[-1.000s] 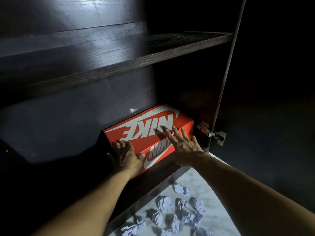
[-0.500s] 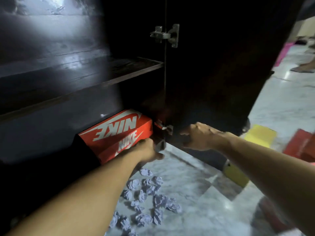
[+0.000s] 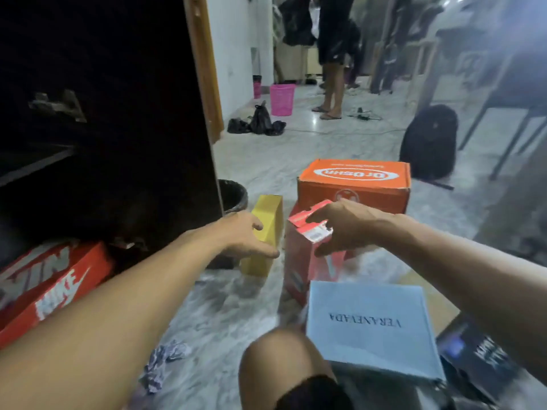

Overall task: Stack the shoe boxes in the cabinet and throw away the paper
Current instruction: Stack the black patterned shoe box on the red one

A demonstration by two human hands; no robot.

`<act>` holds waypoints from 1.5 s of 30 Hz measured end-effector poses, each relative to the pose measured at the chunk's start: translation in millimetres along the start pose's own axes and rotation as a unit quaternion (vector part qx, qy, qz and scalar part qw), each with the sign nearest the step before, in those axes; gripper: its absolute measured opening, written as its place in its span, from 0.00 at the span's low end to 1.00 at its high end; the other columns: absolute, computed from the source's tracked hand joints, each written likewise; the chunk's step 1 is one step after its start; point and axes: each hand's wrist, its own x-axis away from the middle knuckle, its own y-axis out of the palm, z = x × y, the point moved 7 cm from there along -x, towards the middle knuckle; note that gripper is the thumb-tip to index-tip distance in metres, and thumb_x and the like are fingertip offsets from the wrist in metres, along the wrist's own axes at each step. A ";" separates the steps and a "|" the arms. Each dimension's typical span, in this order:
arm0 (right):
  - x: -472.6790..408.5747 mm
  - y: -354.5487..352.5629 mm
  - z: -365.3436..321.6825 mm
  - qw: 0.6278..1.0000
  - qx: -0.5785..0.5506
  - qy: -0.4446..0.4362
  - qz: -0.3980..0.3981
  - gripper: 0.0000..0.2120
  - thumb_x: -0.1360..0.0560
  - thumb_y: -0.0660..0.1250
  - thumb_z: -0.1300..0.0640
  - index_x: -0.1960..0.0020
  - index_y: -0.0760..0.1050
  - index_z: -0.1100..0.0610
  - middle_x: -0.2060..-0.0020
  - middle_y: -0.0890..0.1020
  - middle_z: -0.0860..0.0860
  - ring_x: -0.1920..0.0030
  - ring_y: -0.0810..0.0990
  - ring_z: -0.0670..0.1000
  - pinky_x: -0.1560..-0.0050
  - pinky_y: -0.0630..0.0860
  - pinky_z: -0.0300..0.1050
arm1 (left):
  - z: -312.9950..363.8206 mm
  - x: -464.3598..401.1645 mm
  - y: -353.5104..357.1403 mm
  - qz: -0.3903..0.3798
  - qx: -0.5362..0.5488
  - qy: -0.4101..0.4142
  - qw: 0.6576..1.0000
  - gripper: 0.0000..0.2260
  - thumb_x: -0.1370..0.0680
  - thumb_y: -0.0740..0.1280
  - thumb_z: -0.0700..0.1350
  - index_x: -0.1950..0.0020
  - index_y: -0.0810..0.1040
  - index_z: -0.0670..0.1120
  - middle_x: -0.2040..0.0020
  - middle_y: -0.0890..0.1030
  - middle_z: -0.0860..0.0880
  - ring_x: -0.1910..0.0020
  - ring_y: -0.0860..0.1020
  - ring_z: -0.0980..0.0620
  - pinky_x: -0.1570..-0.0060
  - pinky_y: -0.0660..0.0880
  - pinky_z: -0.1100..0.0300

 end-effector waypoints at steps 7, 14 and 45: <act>146.2 22.2 114.5 0.985 -0.061 0.157 -0.035 0.33 0.34 0.78 0.46 0.32 0.74 0.52 0.37 0.79 0.47 0.40 0.79 0.50 0.47 0.70 0.33 | 159.5 0.9 88.4 -0.093 -0.028 0.165 0.982 0.35 0.32 0.74 0.61 0.31 0.73 0.44 0.32 0.75 0.47 0.36 0.75 0.48 0.36 0.71 0.55; 276.4 78.5 173.9 0.954 -0.057 0.280 -0.090 0.29 0.34 0.76 0.45 0.35 0.76 0.50 0.48 0.81 0.48 0.50 0.79 0.50 0.57 0.68 0.35 | 253.7 40.4 206.6 -0.203 -0.024 0.246 0.948 0.35 0.31 0.74 0.59 0.28 0.70 0.45 0.29 0.72 0.48 0.32 0.71 0.48 0.34 0.68 0.57; 396.7 286.7 112.4 0.806 -0.187 0.532 -0.178 0.66 0.47 0.77 0.34 0.23 0.39 0.48 0.25 0.45 0.57 0.28 0.57 0.62 0.40 0.73 0.63 | 295.3 30.1 354.7 -0.311 0.102 0.134 0.935 0.10 0.29 0.64 0.34 0.49 0.77 0.40 0.59 0.79 0.49 0.59 0.78 0.50 0.63 0.77 0.60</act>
